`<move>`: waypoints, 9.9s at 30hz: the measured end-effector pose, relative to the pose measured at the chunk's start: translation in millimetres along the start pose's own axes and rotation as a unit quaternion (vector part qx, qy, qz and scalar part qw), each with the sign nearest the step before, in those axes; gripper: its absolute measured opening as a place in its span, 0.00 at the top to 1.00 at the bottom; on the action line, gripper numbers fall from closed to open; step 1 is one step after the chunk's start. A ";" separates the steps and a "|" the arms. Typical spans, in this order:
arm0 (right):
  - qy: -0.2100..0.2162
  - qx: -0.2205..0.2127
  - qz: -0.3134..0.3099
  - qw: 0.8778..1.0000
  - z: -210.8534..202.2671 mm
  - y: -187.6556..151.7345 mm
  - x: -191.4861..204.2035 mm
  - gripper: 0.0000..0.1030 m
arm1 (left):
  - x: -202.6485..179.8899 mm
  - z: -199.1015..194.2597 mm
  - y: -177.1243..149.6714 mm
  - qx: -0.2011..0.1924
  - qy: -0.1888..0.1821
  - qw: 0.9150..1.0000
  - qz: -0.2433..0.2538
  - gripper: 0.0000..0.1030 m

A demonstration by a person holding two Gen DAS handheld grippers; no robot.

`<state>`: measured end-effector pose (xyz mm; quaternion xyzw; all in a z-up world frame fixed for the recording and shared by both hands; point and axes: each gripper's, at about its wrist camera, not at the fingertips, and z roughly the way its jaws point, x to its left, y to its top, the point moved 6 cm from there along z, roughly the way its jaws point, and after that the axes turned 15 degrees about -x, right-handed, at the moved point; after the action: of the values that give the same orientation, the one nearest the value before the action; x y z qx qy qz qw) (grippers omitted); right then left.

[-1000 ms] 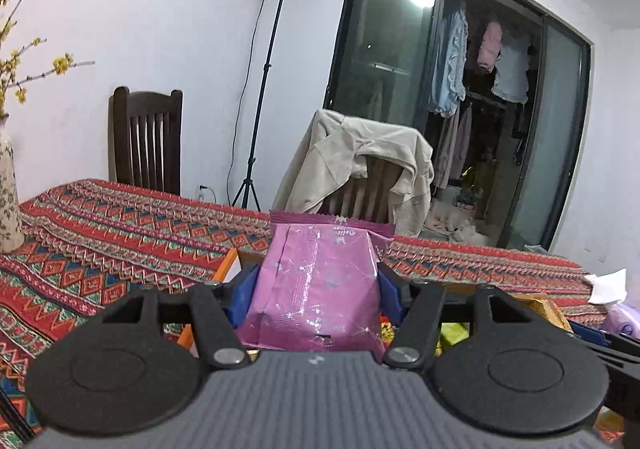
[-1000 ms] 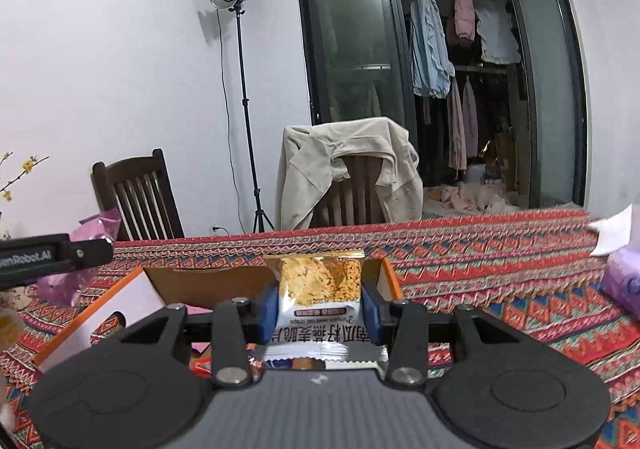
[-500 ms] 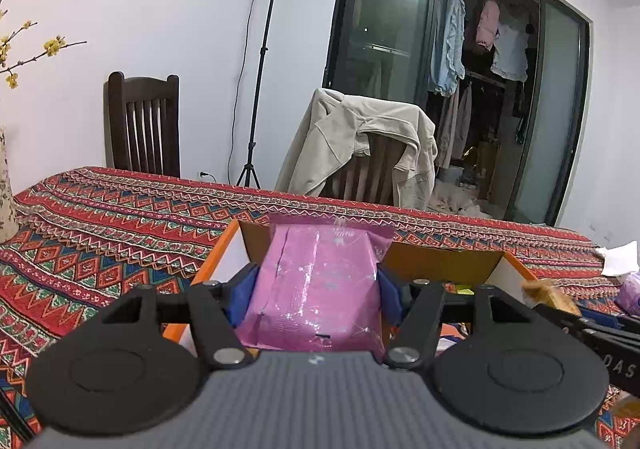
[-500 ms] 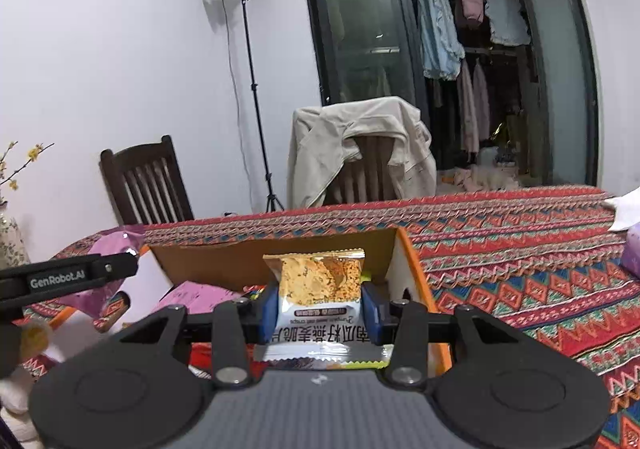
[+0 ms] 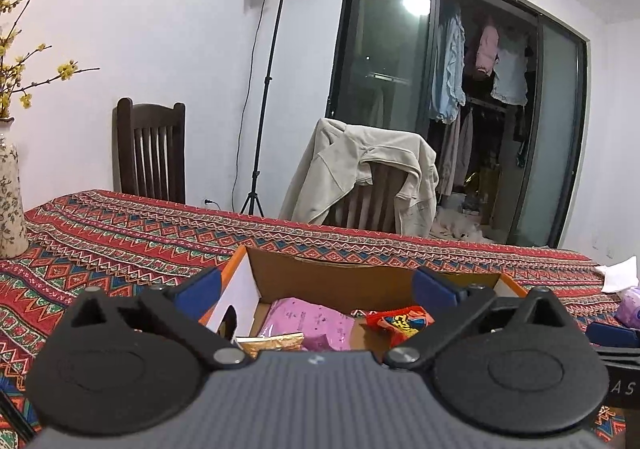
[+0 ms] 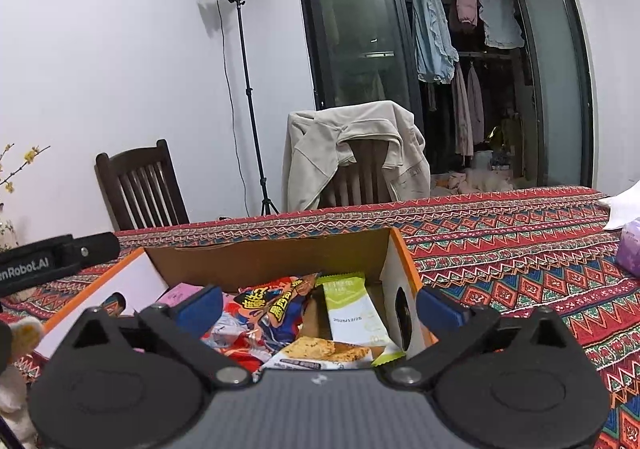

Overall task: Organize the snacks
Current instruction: 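Withdraw both tools from the box back toward the snack pile, then grasp a white wrapper with the right tool while the left tool grasps the gold oat crisp packet, then carry both held packets up and over the orange box, then open both tools to drop the packets into the box, then withdraw both tools from the box toward the remaining snacks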

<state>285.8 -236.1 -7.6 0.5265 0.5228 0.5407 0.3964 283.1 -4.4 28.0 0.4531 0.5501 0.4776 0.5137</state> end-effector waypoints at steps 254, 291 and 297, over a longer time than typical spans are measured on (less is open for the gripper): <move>0.028 -0.024 -0.008 0.999 -75.2 50.0 18.0 0.00 | -10.7 -58.3 41.9 0.009 -0.010 1.000 0.009 0.00; 0.065 0.115 -0.065 0.989 -169.1 -66.5 34.8 0.00 | 60.9 -173.5 -52.7 0.090 -0.008 0.996 0.020 0.00; 0.086 0.172 -0.105 0.976 -149.2 -85.1 51.6 0.00 | 62.4 -175.0 -51.0 0.089 -0.007 0.996 0.019 0.00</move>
<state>121.8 -195.9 -68.1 0.4809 0.6925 0.4408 0.3080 104.2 40.0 -28.0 0.5105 0.5781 0.4337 0.4660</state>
